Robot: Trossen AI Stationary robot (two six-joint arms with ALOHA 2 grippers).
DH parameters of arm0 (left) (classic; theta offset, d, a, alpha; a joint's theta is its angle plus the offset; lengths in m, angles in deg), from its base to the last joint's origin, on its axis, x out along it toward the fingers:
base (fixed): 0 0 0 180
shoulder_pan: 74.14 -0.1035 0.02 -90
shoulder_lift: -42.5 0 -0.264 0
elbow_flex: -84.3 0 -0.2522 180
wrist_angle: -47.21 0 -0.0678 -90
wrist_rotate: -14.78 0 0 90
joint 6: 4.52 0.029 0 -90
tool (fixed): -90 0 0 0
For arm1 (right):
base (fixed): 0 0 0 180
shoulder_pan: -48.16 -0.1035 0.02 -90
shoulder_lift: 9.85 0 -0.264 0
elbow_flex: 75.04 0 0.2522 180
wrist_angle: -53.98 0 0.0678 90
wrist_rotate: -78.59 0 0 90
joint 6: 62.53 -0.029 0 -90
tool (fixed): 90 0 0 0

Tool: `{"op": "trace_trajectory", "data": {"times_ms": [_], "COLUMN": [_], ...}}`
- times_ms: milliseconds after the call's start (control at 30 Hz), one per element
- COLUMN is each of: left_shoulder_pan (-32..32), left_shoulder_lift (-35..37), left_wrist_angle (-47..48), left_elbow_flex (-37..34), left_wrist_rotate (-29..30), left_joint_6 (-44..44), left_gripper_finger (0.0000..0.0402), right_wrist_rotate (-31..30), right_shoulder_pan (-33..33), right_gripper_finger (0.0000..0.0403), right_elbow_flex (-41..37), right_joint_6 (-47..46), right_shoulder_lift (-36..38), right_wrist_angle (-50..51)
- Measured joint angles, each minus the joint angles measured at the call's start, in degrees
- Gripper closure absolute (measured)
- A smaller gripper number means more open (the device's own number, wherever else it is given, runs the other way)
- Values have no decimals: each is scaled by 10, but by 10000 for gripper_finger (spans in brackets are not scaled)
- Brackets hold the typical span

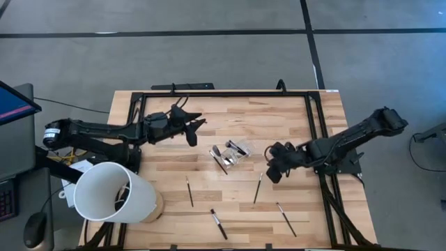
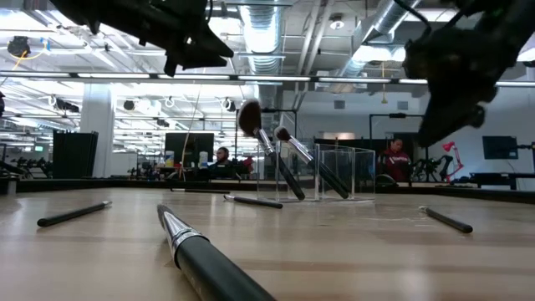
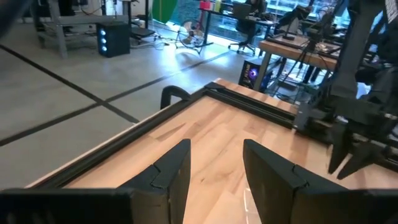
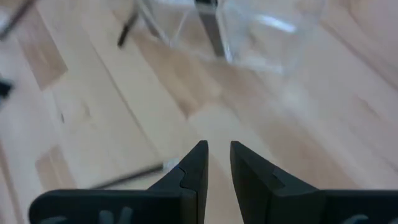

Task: Put items in baskets/containers
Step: Put the black foundation brush into the transparent organizer

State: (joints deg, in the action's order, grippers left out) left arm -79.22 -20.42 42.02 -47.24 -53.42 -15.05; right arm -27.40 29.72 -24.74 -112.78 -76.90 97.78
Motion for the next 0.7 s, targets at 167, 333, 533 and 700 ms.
{"op": "trace_trajectory", "data": {"times_ms": [167,333,533,700], "left_shoulder_pan": [-29,-58,-78,-78], "left_shoulder_lift": [0,0,4,3], "left_wrist_angle": [-4,-27,-82,-92], "left_elbow_flex": [0,0,0,0], "left_wrist_rotate": [-61,-134,-255,-278], "left_joint_6": [24,57,97,98], "left_gripper_finger": [257,257,257,257], "right_wrist_rotate": [20,59,93,166], "right_shoulder_pan": [-28,-52,-96,-143], "right_gripper_finger": [344,344,344,339], "right_elbow_flex": [95,171,250,295], "right_joint_6": [-69,-98,-128,-195], "right_shoulder_lift": [-55,-129,-212,-265], "right_wrist_angle": [144,222,249,263]}}
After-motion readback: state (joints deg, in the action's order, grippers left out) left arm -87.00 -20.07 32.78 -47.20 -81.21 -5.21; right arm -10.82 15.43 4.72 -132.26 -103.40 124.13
